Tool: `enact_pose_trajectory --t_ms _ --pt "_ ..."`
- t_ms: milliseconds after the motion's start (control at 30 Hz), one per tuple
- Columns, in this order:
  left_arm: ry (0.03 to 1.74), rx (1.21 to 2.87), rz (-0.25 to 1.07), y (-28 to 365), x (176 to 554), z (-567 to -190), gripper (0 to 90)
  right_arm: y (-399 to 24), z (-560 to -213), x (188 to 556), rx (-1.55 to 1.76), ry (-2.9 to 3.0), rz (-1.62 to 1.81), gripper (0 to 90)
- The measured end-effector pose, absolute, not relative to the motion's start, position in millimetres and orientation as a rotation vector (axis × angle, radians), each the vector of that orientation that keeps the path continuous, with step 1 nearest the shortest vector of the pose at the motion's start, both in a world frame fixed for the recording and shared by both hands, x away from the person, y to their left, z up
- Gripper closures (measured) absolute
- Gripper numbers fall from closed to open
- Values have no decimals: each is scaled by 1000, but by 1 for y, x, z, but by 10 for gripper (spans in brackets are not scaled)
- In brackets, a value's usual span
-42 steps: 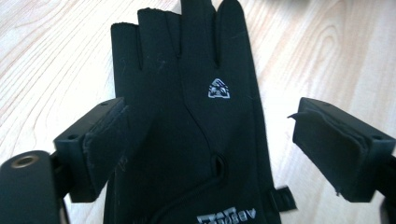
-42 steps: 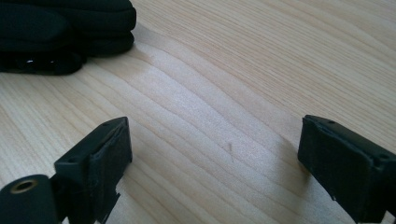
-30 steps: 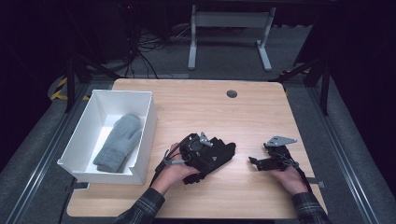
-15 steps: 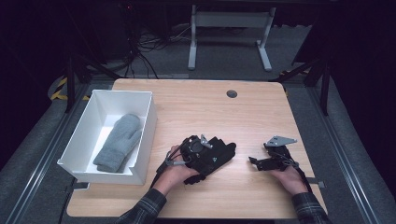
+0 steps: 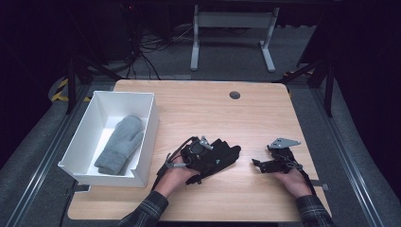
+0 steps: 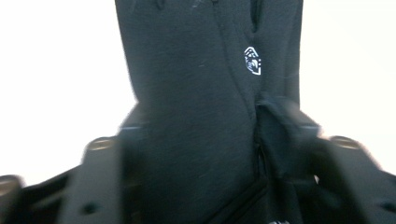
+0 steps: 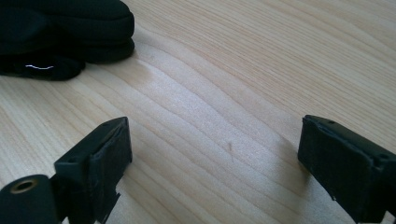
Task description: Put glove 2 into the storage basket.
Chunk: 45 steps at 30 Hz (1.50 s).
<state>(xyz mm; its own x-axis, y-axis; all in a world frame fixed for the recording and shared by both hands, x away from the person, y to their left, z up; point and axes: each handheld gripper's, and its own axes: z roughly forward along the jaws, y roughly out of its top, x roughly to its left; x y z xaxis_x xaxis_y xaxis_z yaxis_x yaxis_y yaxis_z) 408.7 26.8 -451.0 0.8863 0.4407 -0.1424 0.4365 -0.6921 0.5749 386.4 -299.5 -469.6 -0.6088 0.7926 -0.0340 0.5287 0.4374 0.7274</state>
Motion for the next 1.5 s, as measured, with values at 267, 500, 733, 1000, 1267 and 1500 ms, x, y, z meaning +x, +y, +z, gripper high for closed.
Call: enact_pose_trajectory --t_ms 267,500,733,1000,1267,1500 --pt "649 2430 -17 26 407 -446 696 -300 -470 386 1124 2323 980 103" --pt "658 2387 -47 27 406 -434 713 -300 -470 386 1126 2321 979 104" --pt "675 2347 -50 35 401 -412 712 -300 -470 386 1126 2321 978 104" --pt "707 2298 -36 46 397 -378 712 -300 -470 386 1126 2321 978 103" --pt "736 2295 -2 54 397 -354 712 -300 -470 386 1126 2321 979 103" --pt "744 2286 23 63 396 -332 712 -300 -470 386 1126 2320 979 104"
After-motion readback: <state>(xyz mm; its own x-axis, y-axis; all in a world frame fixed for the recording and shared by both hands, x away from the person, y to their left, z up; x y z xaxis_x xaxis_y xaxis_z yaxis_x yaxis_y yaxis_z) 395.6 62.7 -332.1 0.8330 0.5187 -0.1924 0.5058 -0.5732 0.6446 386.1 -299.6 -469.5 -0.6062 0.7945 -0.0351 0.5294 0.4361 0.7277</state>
